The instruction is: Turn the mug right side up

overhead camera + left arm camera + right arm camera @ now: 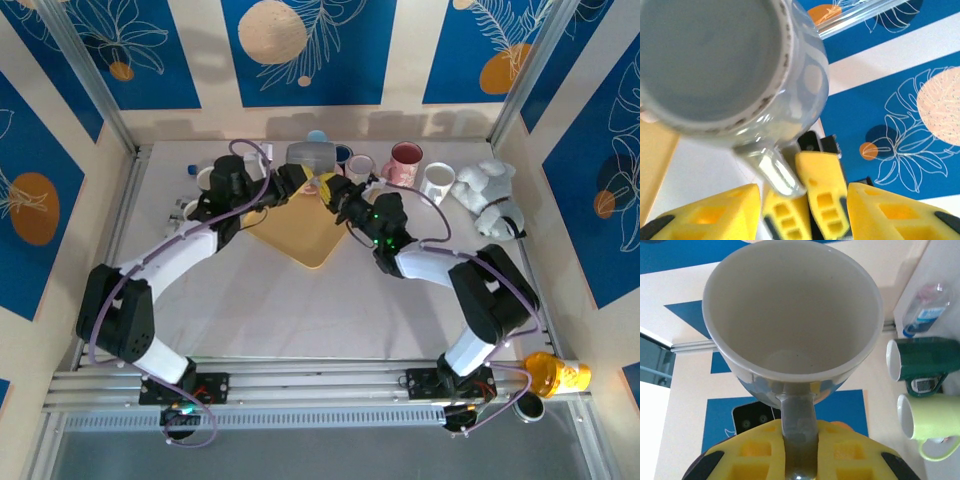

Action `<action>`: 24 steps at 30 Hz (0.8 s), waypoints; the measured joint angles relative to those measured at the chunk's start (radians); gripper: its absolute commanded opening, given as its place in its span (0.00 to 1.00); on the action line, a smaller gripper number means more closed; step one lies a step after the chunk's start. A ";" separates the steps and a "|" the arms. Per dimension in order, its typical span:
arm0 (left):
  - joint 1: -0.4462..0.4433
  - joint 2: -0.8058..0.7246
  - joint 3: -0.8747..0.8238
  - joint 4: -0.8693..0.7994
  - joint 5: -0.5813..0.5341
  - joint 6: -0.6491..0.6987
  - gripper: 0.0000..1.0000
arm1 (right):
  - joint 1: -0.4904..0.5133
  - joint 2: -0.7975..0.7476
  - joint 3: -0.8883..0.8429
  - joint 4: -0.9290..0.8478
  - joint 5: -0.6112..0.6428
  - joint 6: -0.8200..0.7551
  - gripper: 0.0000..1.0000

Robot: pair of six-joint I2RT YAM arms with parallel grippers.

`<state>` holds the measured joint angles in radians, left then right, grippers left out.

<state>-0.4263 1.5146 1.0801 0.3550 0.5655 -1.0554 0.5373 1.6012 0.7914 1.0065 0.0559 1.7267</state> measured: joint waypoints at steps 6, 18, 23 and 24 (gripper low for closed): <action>0.038 -0.108 -0.024 -0.137 0.041 0.134 0.50 | -0.075 -0.223 -0.065 -0.200 -0.033 -0.198 0.00; 0.053 -0.266 -0.084 -0.373 0.071 0.532 0.52 | -0.154 -0.682 -0.077 -0.821 0.036 -0.885 0.00; 0.053 -0.268 -0.099 -0.417 0.071 0.620 0.51 | -0.157 -0.701 -0.064 -1.020 0.156 -1.149 0.00; 0.053 -0.268 -0.101 -0.422 0.071 0.627 0.51 | -0.161 -0.695 -0.064 -1.055 0.187 -1.197 0.00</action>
<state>-0.3729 1.2465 0.9794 -0.0669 0.6365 -0.4286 0.3767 0.9058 0.7269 -0.0486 0.2432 0.5293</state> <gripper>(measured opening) 0.515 0.133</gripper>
